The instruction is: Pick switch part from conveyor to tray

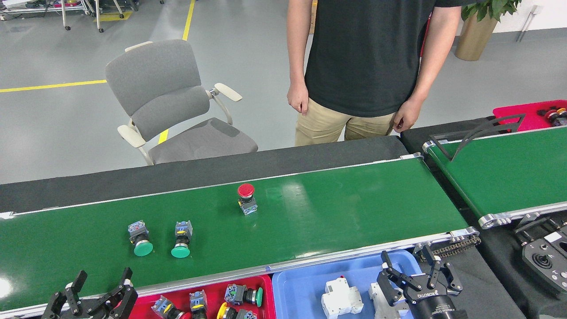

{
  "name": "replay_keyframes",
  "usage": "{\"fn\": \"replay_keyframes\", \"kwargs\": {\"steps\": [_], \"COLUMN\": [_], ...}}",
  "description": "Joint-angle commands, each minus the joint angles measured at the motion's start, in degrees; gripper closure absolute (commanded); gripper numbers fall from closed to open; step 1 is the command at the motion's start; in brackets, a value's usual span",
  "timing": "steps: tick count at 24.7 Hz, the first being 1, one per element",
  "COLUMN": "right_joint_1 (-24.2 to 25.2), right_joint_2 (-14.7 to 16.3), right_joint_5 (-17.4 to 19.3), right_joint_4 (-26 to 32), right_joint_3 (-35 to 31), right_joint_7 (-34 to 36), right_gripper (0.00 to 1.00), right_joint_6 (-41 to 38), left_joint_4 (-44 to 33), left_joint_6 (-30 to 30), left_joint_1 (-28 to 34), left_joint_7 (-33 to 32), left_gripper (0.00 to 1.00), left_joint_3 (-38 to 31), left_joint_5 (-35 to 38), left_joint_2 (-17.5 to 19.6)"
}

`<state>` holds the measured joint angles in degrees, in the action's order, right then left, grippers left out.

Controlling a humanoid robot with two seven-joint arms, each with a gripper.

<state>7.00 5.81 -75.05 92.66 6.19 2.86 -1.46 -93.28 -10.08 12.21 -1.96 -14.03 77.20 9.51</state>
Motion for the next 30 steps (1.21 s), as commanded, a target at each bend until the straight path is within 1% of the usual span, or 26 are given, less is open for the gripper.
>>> {"fn": "replay_keyframes", "kwargs": {"steps": [1,5,11,16,17,19,20,22,24,27,29,30], "right_joint_1": [-0.94,-1.03,-0.59,-1.29,-1.2,-0.76,-0.5,-0.41,-0.41,-0.41,-0.41,-0.5], "right_joint_2": [0.43,0.6,1.31,1.31,1.31,1.39,1.39,1.83,1.92,1.83,1.83,1.75], "right_joint_5": [-0.1,-0.18,-0.27,-0.27,-0.27,-0.27,-0.27,-0.27,-0.18,-0.27,-0.27,-0.27], "right_joint_4": [0.6,0.6,0.6,0.6,0.6,0.6,0.6,0.6,0.51,0.77,0.77,0.77], "right_joint_3": [0.23,0.32,0.32,0.32,0.32,0.32,0.32,0.32,0.32,0.4,0.32,0.32], "right_joint_7": [0.48,0.48,0.48,0.48,0.48,0.48,0.48,0.57,0.48,0.48,0.48,0.48], "right_gripper": [0.0,0.0,0.0,0.0,0.0,0.0,0.0,0.0,0.0,0.0,0.0,0.0], "right_joint_6": [-0.21,-0.47,-2.32,-2.23,-2.32,-2.32,-2.32,-2.41,-2.41,-2.41,-2.41,-2.41], "left_joint_4": [1.26,4.51,10.75,14.18,15.06,17.6,19.1,22.44,25.34,26.04,25.96,25.78], "left_joint_6": [0.24,0.24,1.29,1.55,1.91,5.06,7.09,11.31,14.39,14.56,14.12,13.68], "left_joint_1": [-1.58,-4.03,-8.96,-11.33,-12.12,-13.97,-15.2,-18.27,-21.0,-21.26,-21.17,-21.09], "left_joint_7": [-0.15,-0.15,-0.24,-0.24,-0.24,-0.15,-0.15,0.2,0.55,0.55,0.64,0.73], "left_gripper": [0.0,0.0,0.0,0.0,0.01,0.02,0.06,0.17,0.34,0.67,0.78,0.82], "left_joint_3": [-0.12,-0.03,-0.03,0.94,1.46,1.73,2.25,4.36,5.51,5.42,5.42,5.42], "left_joint_5": [0.23,0.15,0.23,0.23,0.23,0.23,0.41,1.82,2.61,2.25,1.99,1.99], "left_joint_2": [0.78,1.83,2.18,3.76,3.85,3.85,3.85,4.03,4.03,3.85,3.59,3.41]}}
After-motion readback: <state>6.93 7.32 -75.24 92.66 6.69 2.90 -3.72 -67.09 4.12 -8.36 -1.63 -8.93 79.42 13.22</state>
